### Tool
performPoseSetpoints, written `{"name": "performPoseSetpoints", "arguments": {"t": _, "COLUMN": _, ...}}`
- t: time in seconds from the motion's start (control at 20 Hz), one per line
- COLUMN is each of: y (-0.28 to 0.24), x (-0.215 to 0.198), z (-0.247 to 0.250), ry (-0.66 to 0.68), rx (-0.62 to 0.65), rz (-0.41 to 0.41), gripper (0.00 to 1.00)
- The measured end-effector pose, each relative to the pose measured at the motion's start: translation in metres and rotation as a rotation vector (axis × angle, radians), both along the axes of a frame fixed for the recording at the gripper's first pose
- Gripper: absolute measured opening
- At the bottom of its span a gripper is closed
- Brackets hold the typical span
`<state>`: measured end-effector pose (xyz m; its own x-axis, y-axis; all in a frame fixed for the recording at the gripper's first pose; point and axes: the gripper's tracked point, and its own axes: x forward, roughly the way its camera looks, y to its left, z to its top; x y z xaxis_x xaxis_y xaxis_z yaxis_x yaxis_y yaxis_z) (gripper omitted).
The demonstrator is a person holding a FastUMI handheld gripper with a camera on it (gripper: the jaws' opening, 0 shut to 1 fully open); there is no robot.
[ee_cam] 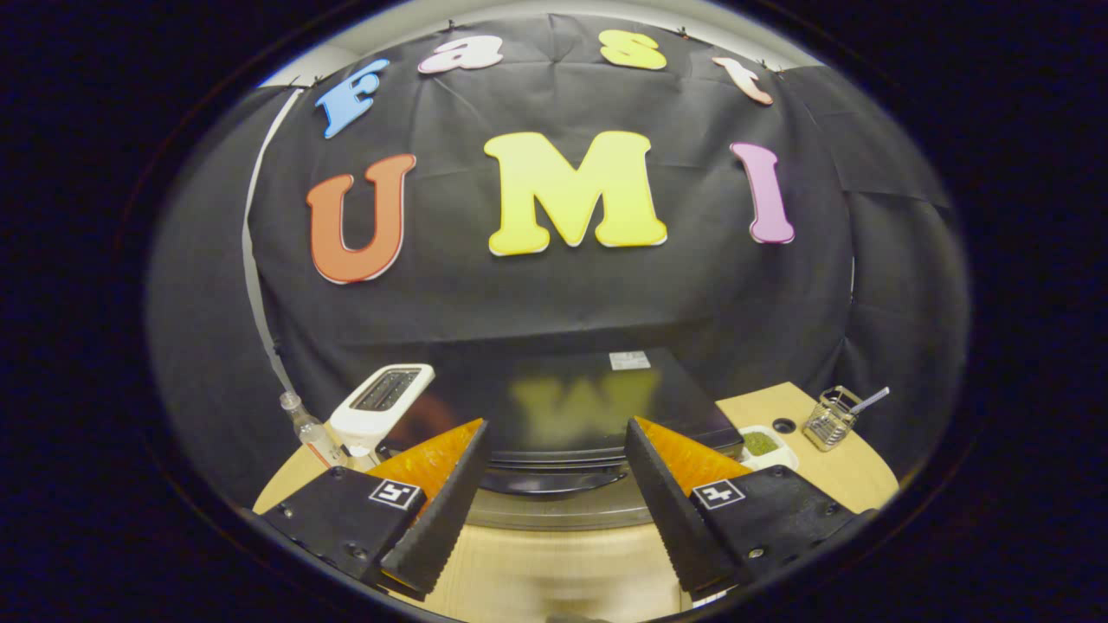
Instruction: Open the toaster oven, put the food inside, and close the toaster oven door.
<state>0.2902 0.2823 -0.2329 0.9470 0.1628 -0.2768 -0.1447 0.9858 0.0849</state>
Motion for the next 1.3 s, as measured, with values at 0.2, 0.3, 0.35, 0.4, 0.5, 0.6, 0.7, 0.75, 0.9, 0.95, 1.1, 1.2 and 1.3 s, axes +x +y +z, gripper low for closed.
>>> {"name": "performPoseSetpoints", "arguments": {"t": 0.2, "y": 0.008, "x": 0.021, "z": -0.029, "ry": 0.031, "rx": -0.047, "rz": -0.014, "gripper": 0.99}}
{"name": "performPoseSetpoints", "arguments": {"t": 0.3, "y": 0.009, "x": 0.016, "z": -0.028, "ry": 0.028, "rx": -0.072, "rz": -0.018, "gripper": 0.99}}
{"name": "performPoseSetpoints", "arguments": {"t": 0.35, "y": 0.009, "x": 0.017, "z": -0.030, "ry": 0.026, "rx": -0.079, "rz": -0.016, "gripper": 0.99}}
{"name": "performPoseSetpoints", "arguments": {"t": 0.4, "y": 0.009, "x": 0.015, "z": -0.030, "ry": 0.025, "rx": -0.084, "rz": -0.010, "gripper": 0.99}}
{"name": "performPoseSetpoints", "arguments": {"t": 0.5, "y": 0.009, "x": 0.008, "z": -0.032, "ry": 0.022, "rx": -0.074, "rz": -0.008, "gripper": 0.99}}
{"name": "performPoseSetpoints", "arguments": {"t": 0.6, "y": 0.005, "x": -0.009, "z": -0.034, "ry": 0.014, "rx": -0.085, "rz": -0.008, "gripper": 0.99}}
{"name": "performPoseSetpoints", "arguments": {"t": 0.7, "y": 0.003, "x": -0.023, "z": -0.039, "ry": 0.019, "rx": -0.100, "rz": -0.009, "gripper": 1.00}}
{"name": "performPoseSetpoints", "arguments": {"t": 0.75, "y": 0.003, "x": -0.030, "z": -0.043, "ry": 0.023, "rx": -0.104, "rz": -0.009, "gripper": 1.00}}
{"name": "performPoseSetpoints", "arguments": {"t": 0.9, "y": -0.001, "x": -0.053, "z": -0.054, "ry": 0.035, "rx": -0.121, "rz": -0.010, "gripper": 0.99}}
{"name": "performPoseSetpoints", "arguments": {"t": 0.95, "y": -0.002, "x": -0.060, "z": -0.058, "ry": 0.041, "rx": -0.125, "rz": -0.008, "gripper": 1.00}}
{"name": "performPoseSetpoints", "arguments": {"t": 1.1, "y": -0.005, "x": -0.080, "z": -0.071, "ry": 0.068, "rx": -0.131, "rz": -0.009, "gripper": 1.00}}
{"name": "performPoseSetpoints", "arguments": {"t": 1.2, "y": -0.007, "x": -0.089, "z": -0.079, "ry": 0.083, "rx": -0.136, "rz": -0.012, "gripper": 1.00}}
{"name": "performPoseSetpoints", "arguments": {"t": 1.3, "y": -0.009, "x": -0.099, "z": -0.090, "ry": 0.117, "rx": -0.081, "rz": -0.024, "gripper": 1.00}}
